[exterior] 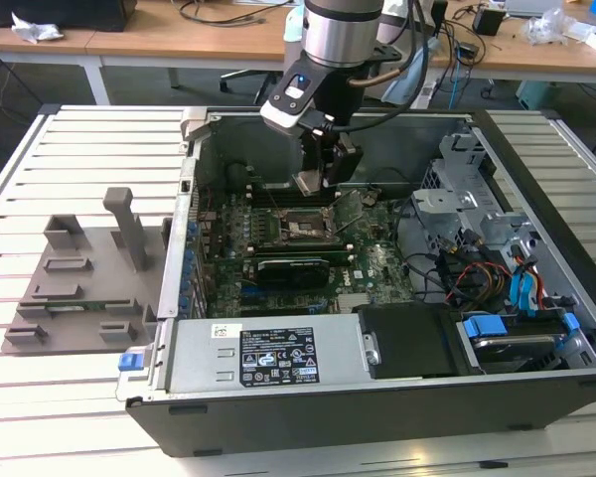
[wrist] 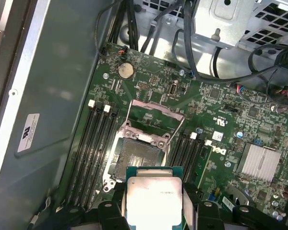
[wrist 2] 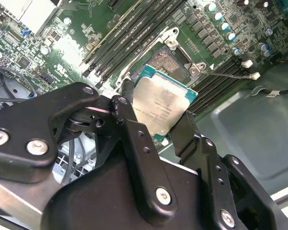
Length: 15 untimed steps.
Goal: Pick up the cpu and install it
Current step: 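Place the cpu into insertion slot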
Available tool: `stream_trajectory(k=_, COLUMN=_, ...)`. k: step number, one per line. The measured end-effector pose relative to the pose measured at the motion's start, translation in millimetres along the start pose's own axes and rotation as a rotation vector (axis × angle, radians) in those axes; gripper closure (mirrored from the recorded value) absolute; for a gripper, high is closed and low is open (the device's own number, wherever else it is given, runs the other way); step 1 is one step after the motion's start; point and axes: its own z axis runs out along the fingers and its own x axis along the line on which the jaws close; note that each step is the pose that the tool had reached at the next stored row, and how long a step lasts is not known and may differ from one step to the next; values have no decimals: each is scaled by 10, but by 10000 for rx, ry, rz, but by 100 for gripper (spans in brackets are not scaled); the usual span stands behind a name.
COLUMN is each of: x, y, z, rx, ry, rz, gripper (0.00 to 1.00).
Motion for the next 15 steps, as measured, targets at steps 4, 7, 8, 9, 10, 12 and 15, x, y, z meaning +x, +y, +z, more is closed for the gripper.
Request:
stream_trajectory(k=4, x=0, y=0, z=1, rx=3, ry=2, rz=168, gripper=45)
stream_trajectory(k=7, x=0, y=0, z=2, rx=7, ry=1, rz=317, gripper=45)
stream_trajectory(k=8, x=0, y=0, z=2, rx=9, ry=1, rz=378, gripper=45)
stream_trajectory(k=9, x=0, y=0, z=3, rx=9, ry=1, rz=410, gripper=45)
stream_trajectory(k=10, x=0, y=0, z=3, rx=9, ry=1, rz=435, gripper=45)
stream_trajectory(k=12, x=0, y=0, z=3, rx=11, ry=1, rz=499, gripper=45)
stream_trajectory(k=15, x=0, y=0, z=4, rx=13, ry=0, rz=597, gripper=45)
